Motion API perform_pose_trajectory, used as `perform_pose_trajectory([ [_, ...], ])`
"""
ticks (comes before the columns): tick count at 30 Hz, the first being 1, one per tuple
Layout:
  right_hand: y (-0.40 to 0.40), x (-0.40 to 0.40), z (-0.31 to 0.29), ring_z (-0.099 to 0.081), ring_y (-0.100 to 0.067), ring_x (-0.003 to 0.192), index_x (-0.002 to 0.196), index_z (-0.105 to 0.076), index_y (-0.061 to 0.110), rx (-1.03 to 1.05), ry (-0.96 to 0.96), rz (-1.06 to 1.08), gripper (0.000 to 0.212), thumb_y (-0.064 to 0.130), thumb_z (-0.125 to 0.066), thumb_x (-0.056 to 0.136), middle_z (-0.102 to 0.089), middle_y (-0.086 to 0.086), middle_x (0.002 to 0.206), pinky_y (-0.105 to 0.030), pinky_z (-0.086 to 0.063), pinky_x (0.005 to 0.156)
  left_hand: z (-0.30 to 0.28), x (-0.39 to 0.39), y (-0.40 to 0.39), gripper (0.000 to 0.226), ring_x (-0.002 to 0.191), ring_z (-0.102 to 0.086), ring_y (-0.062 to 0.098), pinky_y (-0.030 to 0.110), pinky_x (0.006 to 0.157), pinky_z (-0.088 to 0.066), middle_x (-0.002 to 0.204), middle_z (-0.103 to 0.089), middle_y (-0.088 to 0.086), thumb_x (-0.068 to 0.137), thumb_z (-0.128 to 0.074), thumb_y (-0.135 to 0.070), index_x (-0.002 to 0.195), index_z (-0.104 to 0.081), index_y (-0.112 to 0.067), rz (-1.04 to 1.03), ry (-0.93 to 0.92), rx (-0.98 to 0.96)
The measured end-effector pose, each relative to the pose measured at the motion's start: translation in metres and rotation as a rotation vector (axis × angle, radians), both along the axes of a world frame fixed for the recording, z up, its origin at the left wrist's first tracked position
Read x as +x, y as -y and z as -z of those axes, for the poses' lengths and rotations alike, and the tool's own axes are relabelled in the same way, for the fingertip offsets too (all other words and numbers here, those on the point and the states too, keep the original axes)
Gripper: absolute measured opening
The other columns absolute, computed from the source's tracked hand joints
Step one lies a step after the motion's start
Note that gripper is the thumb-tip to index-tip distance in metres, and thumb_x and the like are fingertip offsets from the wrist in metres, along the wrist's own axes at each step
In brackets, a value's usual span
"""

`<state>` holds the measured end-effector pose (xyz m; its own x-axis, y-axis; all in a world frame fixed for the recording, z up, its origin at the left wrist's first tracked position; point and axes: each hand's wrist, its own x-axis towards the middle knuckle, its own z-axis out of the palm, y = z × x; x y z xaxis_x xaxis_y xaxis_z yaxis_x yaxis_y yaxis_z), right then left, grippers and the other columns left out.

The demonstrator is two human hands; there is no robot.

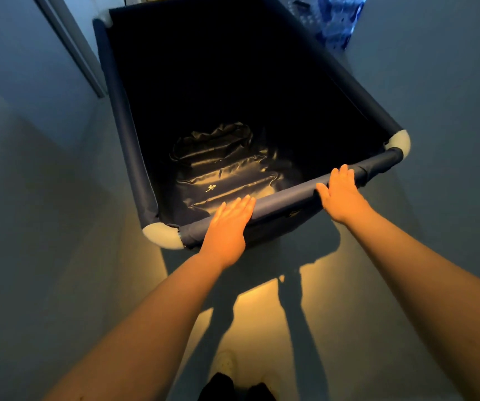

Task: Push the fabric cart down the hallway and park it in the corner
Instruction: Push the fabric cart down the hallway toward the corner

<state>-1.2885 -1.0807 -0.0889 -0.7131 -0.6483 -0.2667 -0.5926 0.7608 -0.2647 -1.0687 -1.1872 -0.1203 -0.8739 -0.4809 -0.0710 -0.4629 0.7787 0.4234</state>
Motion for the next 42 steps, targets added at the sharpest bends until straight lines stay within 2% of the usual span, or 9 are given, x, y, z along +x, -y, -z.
perform_pose_trajectory([
  [2,0.001,0.017,0.005,-0.021,-0.047,0.132,0.126,-0.043,0.0,-0.041,0.039,-0.074,0.038,0.017,-0.024,0.098,-0.03,-0.035,0.138,-0.052,-0.018,0.111,-0.002,-0.002,-0.011,0.082,0.143,-0.007,0.018,0.036,0.118,-0.003,0.157,-0.014,0.004,0.075,-0.04,0.013,0.146,-0.01,-0.015,-0.002,0.014,0.02],
  [7,-0.011,0.054,0.012,-0.001,-0.032,0.144,0.144,-0.005,-0.003,-0.042,0.009,-0.076,0.063,0.03,-0.032,0.099,-0.002,-0.022,0.155,-0.042,-0.015,0.117,-0.008,-0.004,-0.035,0.079,0.144,0.003,0.018,0.035,0.117,0.001,0.158,-0.003,0.005,0.079,-0.037,0.011,0.146,-0.003,-0.012,0.036,0.068,0.092],
  [13,-0.025,0.073,0.005,0.003,-0.029,0.144,0.145,-0.001,-0.002,-0.013,0.102,-0.037,0.063,0.029,-0.031,0.099,0.004,-0.02,0.156,-0.041,-0.013,0.117,-0.013,0.011,-0.049,0.066,0.144,0.004,0.022,0.037,0.118,-0.005,0.157,0.003,0.01,0.093,-0.04,-0.008,0.146,0.0,-0.007,0.253,0.152,0.015],
  [16,-0.024,0.097,0.004,0.0,-0.03,0.144,0.145,-0.004,-0.002,-0.024,0.043,-0.031,0.062,0.028,-0.033,0.098,0.0,-0.02,0.156,-0.04,-0.018,0.117,-0.011,0.031,-0.036,0.065,0.144,0.0,0.022,0.037,0.118,-0.008,0.158,0.0,0.009,0.096,-0.04,-0.02,0.146,0.001,-0.01,0.379,0.175,-0.081],
  [24,0.005,0.188,0.012,0.006,-0.031,0.144,0.145,-0.005,-0.001,-0.034,-0.017,0.303,0.064,0.023,-0.039,0.096,0.002,-0.017,0.157,-0.039,-0.009,0.118,-0.016,0.084,0.03,0.077,0.142,0.005,0.011,0.03,0.115,0.001,0.157,0.002,-0.001,0.091,-0.034,-0.058,0.147,0.002,-0.019,0.649,0.211,-0.045],
  [31,0.027,0.242,0.02,0.006,-0.032,0.144,0.145,-0.005,0.0,-0.086,-0.082,0.555,0.063,0.023,-0.036,0.097,-0.002,-0.018,0.157,-0.041,0.001,0.117,-0.011,0.126,0.104,0.075,0.143,0.003,0.017,0.031,0.115,0.001,0.158,-0.004,0.002,0.091,-0.031,-0.058,0.147,-0.001,-0.018,0.723,0.167,-0.22],
  [36,0.017,0.25,0.03,0.003,-0.03,0.145,0.145,-0.007,0.0,-0.004,-0.162,0.53,0.063,0.031,-0.032,0.097,-0.006,-0.017,0.157,-0.041,-0.001,0.118,-0.007,0.117,0.096,0.071,0.14,-0.021,0.03,0.044,0.112,-0.023,0.152,-0.028,0.01,0.09,-0.031,-0.053,0.144,-0.023,-0.008,0.775,0.096,-0.342],
  [39,0.011,0.245,0.034,0.002,-0.03,0.145,0.145,-0.009,0.0,0.029,-0.198,0.531,0.063,0.033,-0.031,0.096,-0.008,-0.017,0.157,-0.041,-0.004,0.119,-0.001,0.114,0.087,0.076,0.142,-0.014,0.029,0.043,0.114,-0.018,0.154,-0.022,0.008,0.087,-0.025,-0.057,0.145,-0.018,-0.008,0.761,0.114,-0.328],
  [42,0.002,0.239,0.037,0.0,-0.029,0.145,0.144,-0.011,0.0,0.024,-0.224,0.526,0.063,0.03,-0.035,0.095,-0.01,-0.017,0.156,-0.041,-0.005,0.119,0.002,0.112,0.075,0.076,0.143,-0.013,0.028,0.041,0.115,-0.015,0.155,-0.021,0.008,0.089,-0.034,-0.056,0.145,-0.015,-0.009,0.753,0.109,-0.328],
])
